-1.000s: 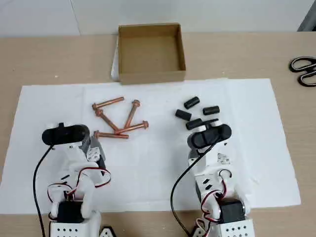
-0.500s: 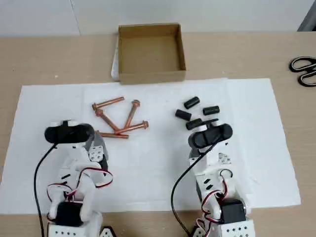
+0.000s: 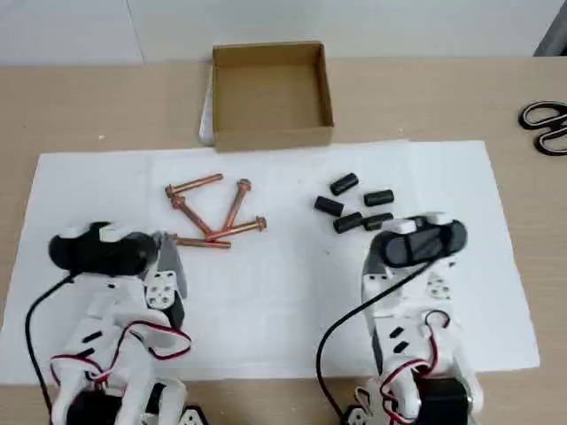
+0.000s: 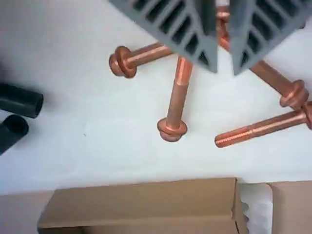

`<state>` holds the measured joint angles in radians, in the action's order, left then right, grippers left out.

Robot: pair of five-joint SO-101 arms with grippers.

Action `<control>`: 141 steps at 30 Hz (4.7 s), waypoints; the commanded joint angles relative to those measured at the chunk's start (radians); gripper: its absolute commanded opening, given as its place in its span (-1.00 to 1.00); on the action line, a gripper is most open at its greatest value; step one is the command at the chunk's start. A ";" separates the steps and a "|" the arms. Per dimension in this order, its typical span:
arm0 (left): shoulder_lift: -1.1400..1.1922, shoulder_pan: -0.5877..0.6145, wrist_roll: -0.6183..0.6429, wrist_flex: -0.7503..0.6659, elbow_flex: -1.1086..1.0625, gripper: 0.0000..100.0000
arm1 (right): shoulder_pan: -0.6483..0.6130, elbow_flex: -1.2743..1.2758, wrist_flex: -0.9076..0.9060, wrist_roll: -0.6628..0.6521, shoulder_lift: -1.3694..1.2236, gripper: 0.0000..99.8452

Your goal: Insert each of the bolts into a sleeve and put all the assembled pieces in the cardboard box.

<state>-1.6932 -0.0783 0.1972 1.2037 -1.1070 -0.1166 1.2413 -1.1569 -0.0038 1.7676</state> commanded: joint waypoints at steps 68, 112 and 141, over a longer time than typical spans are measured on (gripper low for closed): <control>1.622 0.026 -0.374 0.443 1.153 -0.98 | -0.081 -1.241 -0.010 -0.726 -2.008 -0.80; 1.622 0.031 -0.348 0.368 1.067 -0.98 | -0.182 -1.432 -0.165 -0.747 -2.173 -0.80; 1.623 0.029 -0.348 0.371 1.063 -0.98 | -0.159 -1.428 -0.140 -0.796 -2.223 -0.67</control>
<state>-0.0652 -0.0476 -0.1588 1.5827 -0.0453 -0.2885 -0.1887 -1.3180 -0.7925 -0.4526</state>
